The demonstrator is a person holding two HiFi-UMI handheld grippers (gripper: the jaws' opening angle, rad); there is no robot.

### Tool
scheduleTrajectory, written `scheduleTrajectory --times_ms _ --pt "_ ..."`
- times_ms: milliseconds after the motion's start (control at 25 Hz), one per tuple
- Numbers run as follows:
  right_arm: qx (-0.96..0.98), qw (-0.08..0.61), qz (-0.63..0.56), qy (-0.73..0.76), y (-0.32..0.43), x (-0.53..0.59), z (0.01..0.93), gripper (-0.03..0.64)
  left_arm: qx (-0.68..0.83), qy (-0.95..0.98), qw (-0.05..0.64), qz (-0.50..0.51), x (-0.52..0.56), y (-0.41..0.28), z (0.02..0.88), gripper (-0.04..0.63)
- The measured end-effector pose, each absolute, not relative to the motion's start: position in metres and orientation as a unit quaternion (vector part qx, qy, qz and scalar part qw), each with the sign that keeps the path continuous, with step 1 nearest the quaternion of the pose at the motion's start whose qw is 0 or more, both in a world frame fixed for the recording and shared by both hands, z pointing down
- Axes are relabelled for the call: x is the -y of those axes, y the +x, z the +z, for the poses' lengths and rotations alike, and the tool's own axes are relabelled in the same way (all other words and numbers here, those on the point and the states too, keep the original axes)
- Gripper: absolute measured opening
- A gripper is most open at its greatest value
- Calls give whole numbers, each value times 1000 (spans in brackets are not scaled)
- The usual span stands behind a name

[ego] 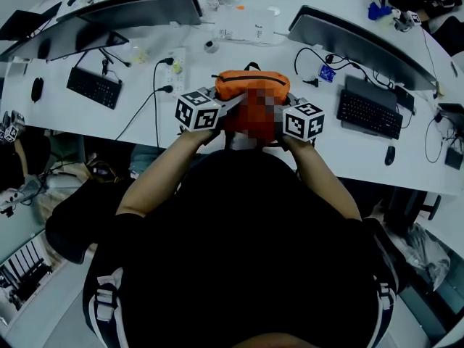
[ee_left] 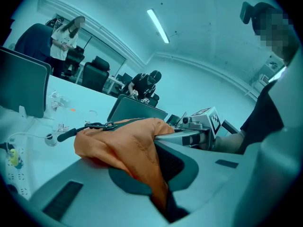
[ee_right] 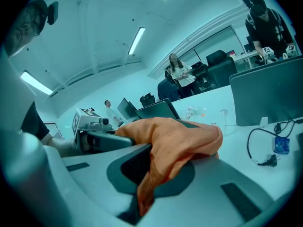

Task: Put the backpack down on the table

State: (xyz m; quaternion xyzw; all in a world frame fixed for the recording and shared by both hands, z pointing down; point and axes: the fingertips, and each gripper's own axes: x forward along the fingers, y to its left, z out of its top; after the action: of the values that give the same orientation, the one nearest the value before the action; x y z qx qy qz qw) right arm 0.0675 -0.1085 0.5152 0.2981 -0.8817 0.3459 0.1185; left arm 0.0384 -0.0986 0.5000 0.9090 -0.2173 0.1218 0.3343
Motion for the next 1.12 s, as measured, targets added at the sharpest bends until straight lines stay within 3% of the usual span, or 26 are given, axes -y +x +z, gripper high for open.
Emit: scheduleTrajectory --times_ms 1120 --pt "855 162 389 301 34 123 588 23 209 879 393 171 115 6 571 37"
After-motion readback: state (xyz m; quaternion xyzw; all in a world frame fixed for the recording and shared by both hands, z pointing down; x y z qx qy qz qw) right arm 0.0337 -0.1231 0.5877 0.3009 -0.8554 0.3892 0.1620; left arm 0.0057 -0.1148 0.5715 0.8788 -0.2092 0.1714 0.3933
